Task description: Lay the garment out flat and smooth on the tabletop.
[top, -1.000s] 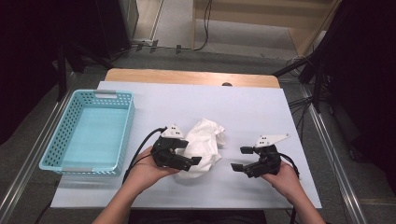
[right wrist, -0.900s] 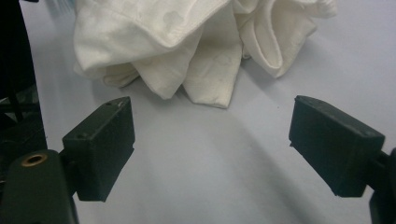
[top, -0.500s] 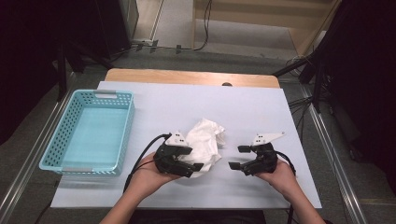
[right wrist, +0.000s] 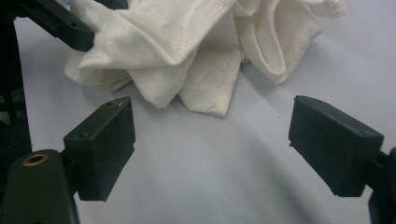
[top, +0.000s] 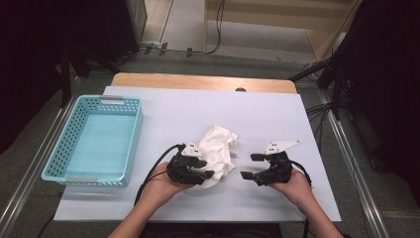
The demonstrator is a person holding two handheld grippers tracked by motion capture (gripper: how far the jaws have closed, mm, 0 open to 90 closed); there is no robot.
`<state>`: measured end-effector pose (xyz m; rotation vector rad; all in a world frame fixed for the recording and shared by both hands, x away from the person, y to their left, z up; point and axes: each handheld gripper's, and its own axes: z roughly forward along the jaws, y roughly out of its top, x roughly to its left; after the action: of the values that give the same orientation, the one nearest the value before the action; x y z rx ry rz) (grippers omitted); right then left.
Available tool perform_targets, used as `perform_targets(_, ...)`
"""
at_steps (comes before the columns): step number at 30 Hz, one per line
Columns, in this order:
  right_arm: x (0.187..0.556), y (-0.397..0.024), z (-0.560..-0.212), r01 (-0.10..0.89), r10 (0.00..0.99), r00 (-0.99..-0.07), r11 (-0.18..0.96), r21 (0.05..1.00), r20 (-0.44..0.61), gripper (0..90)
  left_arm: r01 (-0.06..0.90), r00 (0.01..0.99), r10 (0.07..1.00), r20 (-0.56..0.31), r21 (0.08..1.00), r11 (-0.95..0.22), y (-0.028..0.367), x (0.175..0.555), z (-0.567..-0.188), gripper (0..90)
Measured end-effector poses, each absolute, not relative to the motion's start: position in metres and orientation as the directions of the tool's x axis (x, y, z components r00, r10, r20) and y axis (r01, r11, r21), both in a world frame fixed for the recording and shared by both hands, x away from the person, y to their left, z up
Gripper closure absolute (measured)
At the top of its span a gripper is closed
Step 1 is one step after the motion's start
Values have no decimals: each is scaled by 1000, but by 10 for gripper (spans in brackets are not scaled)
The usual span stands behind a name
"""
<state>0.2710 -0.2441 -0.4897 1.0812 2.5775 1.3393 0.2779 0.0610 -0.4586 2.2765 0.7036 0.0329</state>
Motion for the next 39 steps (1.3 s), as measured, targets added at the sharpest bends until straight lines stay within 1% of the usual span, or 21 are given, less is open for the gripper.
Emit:
perform_targets(2,272,-240,-490,555,599,-759,390,735,256,135,489,841,512,-176,654,-578,62,279,-458,584)
perform_targets(3,273,-239,-491,549,596,-763,394,737,250,141,498,837,516,-183,646,-579,62,281,-458,616)
perform_targets(4,274,-238,-491,551,598,-762,398,734,247,165,498,837,516,-183,646,-579,62,281,-458,639)
perform_targets(8,277,-235,-492,560,603,-756,395,729,254,195,492,837,519,-171,649,-580,66,284,-453,777)
perform_targets(11,279,-234,-492,563,603,-753,387,730,262,214,499,832,524,-182,659,-564,71,286,-447,798)
perform_targets(14,279,-232,-491,551,601,-759,391,737,249,232,503,827,529,-189,670,-546,76,287,-444,806)
perform_targets(17,280,-228,-491,543,600,-764,398,739,239,247,515,809,548,-211,703,-490,90,291,-434,806)
perform_targets(19,281,-225,-492,547,602,-763,406,732,236,255,518,805,552,-215,708,-480,94,292,-432,806)
perform_targets(24,285,-218,-492,557,604,-757,395,730,250,277,553,768,587,-255,726,-408,112,299,-428,805)
perform_targets(33,287,-202,-496,555,604,-759,406,726,243,289,574,739,621,-261,727,-377,122,305,-430,803)
perform_targets(39,293,-193,-500,566,609,-751,397,722,255,300,594,723,628,-288,723,-353,127,310,-435,801)
